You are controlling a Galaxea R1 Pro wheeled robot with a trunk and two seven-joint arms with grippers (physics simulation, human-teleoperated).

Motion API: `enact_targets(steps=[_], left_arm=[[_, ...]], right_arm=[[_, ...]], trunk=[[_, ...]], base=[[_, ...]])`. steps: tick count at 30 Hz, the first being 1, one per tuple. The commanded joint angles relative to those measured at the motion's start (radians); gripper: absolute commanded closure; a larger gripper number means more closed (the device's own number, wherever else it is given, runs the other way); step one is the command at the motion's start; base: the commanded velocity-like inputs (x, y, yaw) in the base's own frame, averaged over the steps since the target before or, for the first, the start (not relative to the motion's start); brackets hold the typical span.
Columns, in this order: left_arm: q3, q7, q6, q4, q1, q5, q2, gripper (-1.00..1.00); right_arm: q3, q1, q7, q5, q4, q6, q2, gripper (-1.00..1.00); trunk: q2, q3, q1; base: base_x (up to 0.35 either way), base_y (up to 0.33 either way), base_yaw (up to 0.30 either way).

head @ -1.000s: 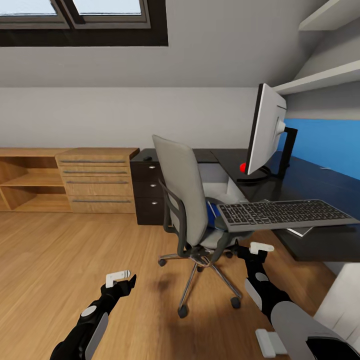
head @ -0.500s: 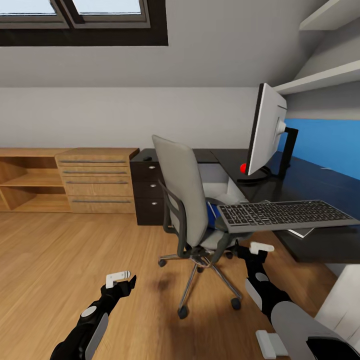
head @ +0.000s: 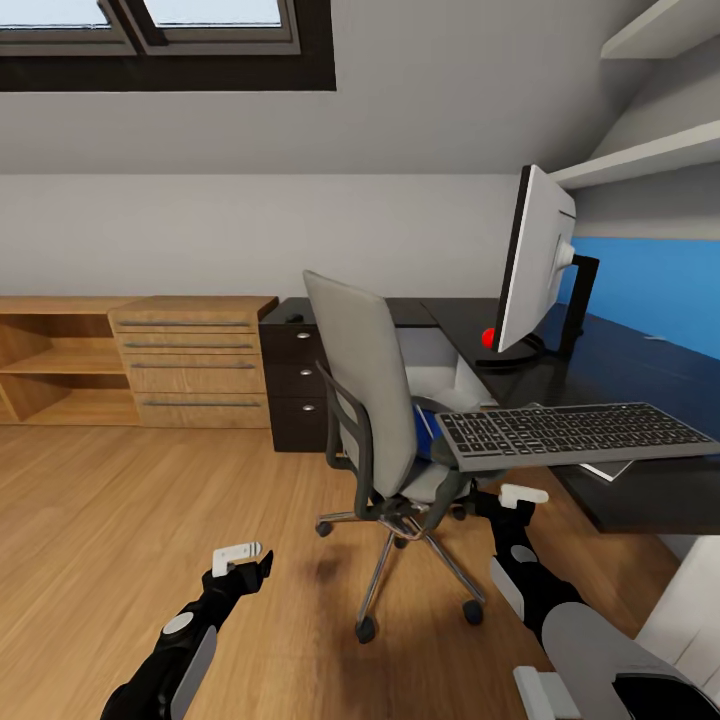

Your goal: In the bedroom, organize the workspace by keeping the computer under the desk, ensuring the monitor is on the desk, placing the keyboard on the desk next to the monitor, placing the mouse on the desk next to the keyboard, moving the folder from the swivel chair onto the desk next to the mouse, stacking the notebook on top of the folder with the pen on top of the notebook, and positioning the swivel chair next to the desk.

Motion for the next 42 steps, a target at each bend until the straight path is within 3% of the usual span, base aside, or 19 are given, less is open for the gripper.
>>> enact_targets(steps=[1, 42], left_arm=[[0.003, -0.007, 0.004, 0.000, 0.000, 0.010, -0.001, -1.00], [0.003, -0.008, 0.004, 0.000, 0.000, 0.009, -0.001, -1.00]], right_arm=[[0.000, -0.001, 0.001, -0.006, 0.001, -0.004, 0.000, -1.00], [0.000, -0.001, 0.001, -0.006, 0.001, -0.004, 0.000, -1.00]], trunk=[[0.000, -0.001, 0.000], [0.000, -0.001, 0.000]], base=[[0.002, 0.000, 0.000], [0.034, 0.000, 0.000]])
